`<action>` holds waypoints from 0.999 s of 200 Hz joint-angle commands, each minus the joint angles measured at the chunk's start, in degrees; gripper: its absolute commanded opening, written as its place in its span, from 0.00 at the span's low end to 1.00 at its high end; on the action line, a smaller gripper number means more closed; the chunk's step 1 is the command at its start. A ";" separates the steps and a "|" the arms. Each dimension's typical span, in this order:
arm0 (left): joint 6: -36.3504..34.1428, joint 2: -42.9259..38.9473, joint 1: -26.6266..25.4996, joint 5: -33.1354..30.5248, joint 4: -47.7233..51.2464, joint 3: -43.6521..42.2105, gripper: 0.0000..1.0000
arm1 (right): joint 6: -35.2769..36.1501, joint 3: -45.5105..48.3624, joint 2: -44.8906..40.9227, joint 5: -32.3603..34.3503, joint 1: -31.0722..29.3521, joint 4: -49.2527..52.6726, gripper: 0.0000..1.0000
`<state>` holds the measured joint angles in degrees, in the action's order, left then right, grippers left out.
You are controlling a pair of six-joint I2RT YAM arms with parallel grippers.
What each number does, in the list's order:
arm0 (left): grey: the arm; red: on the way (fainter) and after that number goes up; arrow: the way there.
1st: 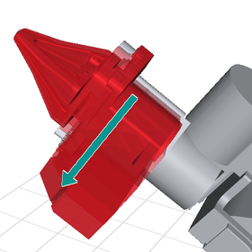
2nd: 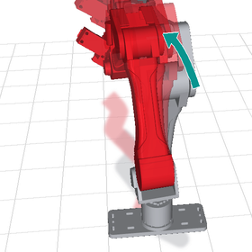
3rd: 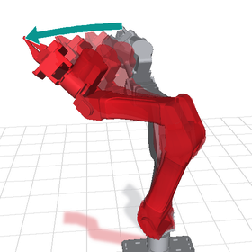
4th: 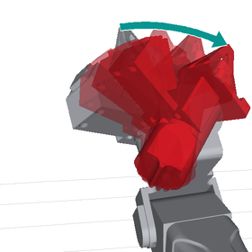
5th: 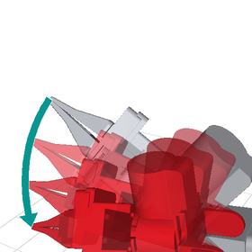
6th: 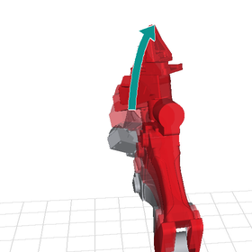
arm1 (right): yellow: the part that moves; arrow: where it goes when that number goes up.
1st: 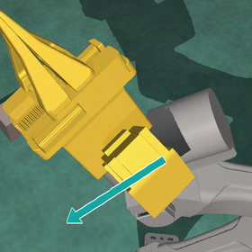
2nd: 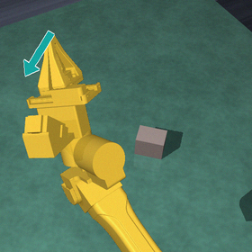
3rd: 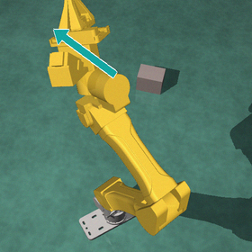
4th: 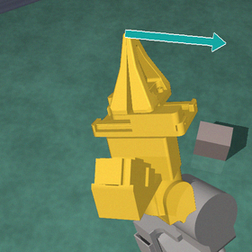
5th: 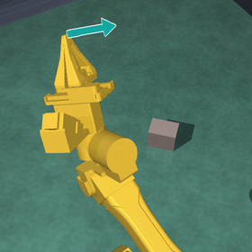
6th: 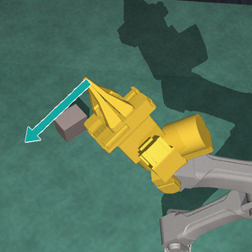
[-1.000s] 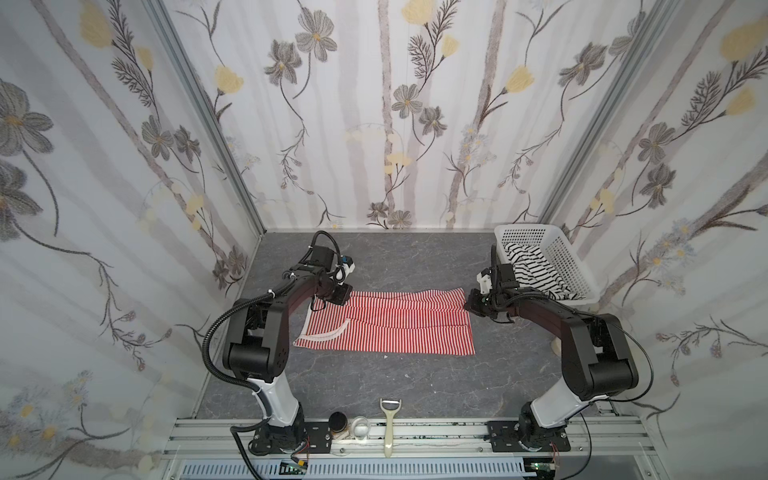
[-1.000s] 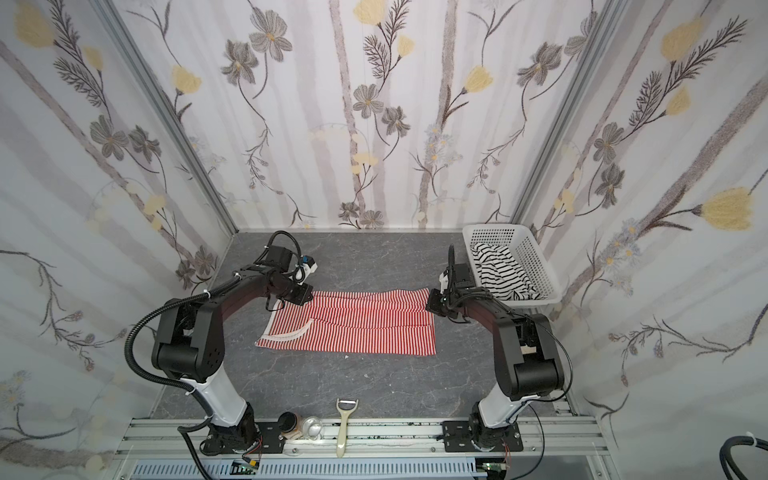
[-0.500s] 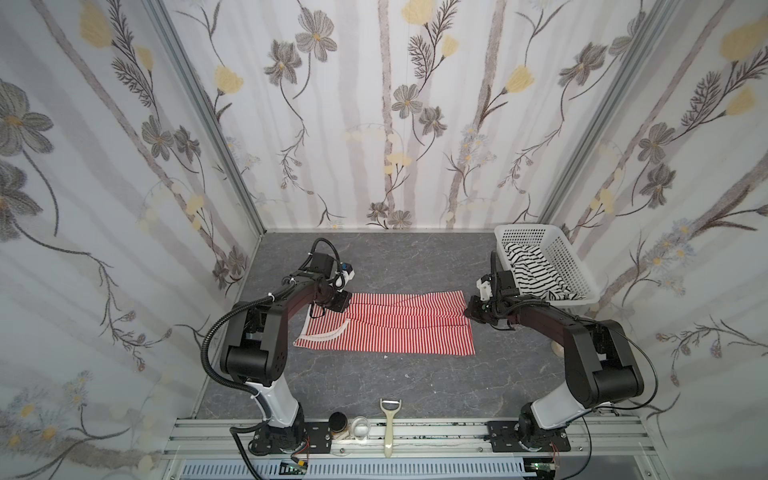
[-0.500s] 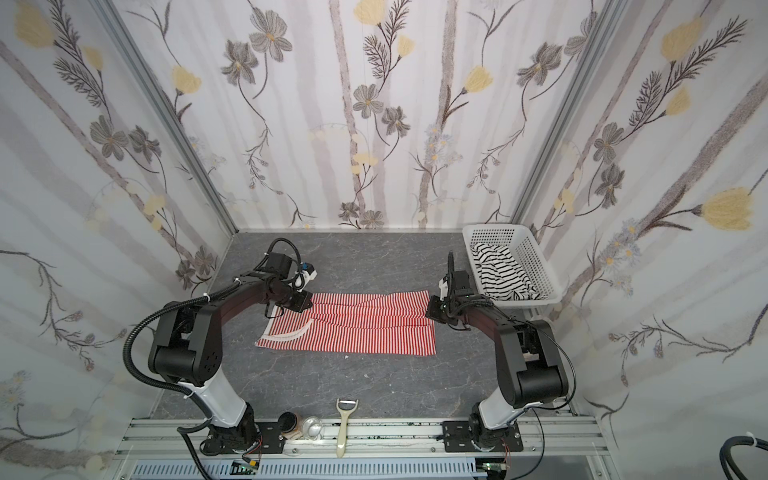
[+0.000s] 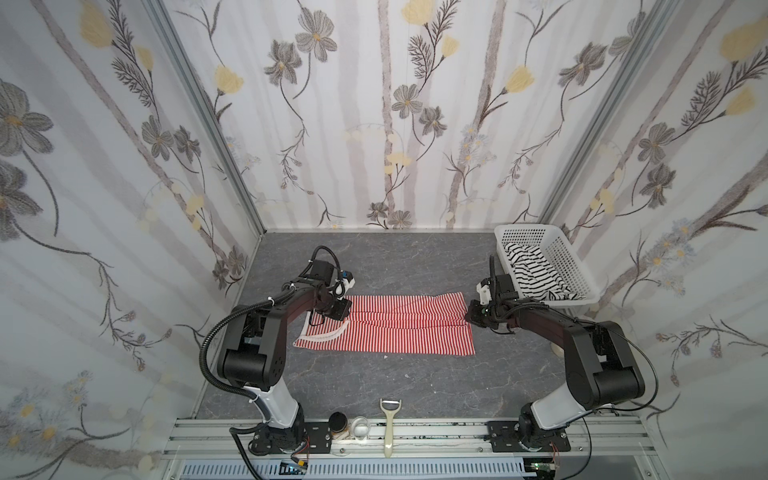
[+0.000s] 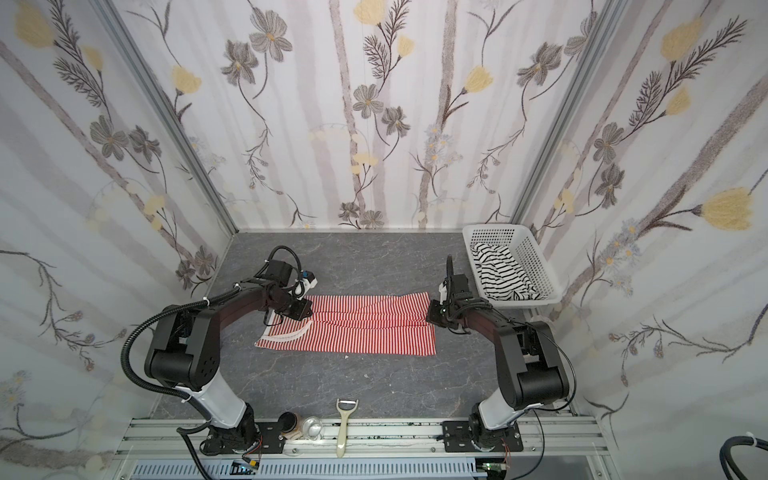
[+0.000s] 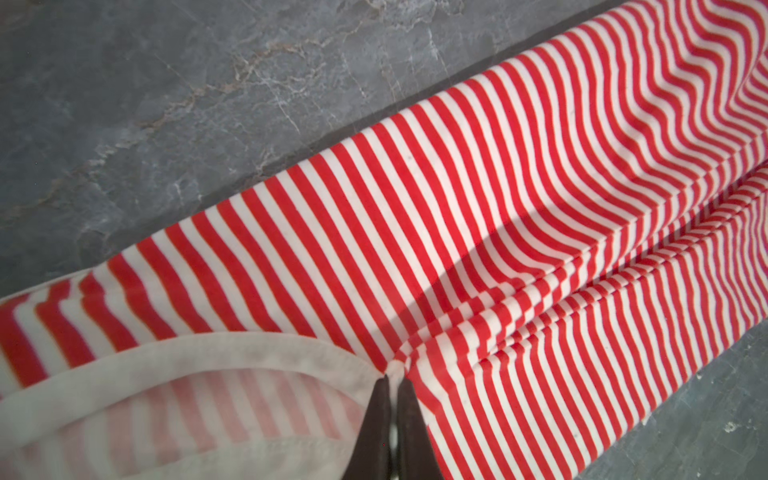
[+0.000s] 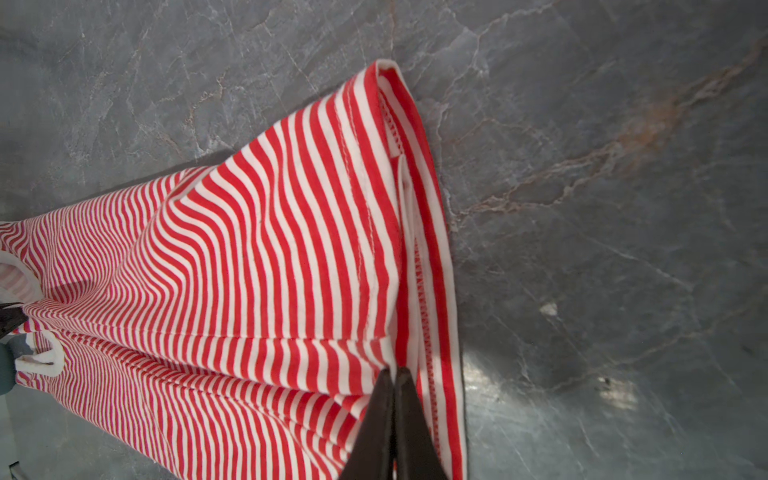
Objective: Fold and stack the tank tops
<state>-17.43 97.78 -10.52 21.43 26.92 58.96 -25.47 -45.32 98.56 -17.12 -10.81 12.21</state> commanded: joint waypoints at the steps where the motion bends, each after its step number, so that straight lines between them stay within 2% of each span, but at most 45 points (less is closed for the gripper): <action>1: -0.58 -1.28 -0.03 -1.11 0.10 -0.59 0.25 | -0.31 0.31 -1.15 1.68 -0.04 -2.12 0.22; 23: -0.92 -3.50 -0.02 -2.66 0.28 -1.03 0.45 | -1.01 0.34 -3.08 3.46 -0.09 -1.25 0.28; 50: -1.66 -6.24 -0.02 -5.11 0.36 -0.53 0.53 | -2.44 -0.25 -5.19 4.66 -1.06 -1.10 0.30; 79: -0.95 -5.17 -0.02 -3.39 0.32 1.84 0.55 | -4.25 -3.45 -3.44 4.75 -3.86 -1.95 0.29; 139: 1.33 5.89 -0.20 -1.73 -0.30 10.17 0.54 | -5.54 -9.77 6.72 5.14 -6.51 -3.26 0.26; 200: -1.53 4.61 -2.37 -2.08 -0.32 3.08 0.53 | -6.04 -5.38 6.98 5.83 -7.87 -4.11 0.26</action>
<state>-16.78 103.74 -12.03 19.40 26.24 65.06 -30.72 -52.56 106.28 -12.05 -18.28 9.93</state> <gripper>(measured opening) 0.532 0.258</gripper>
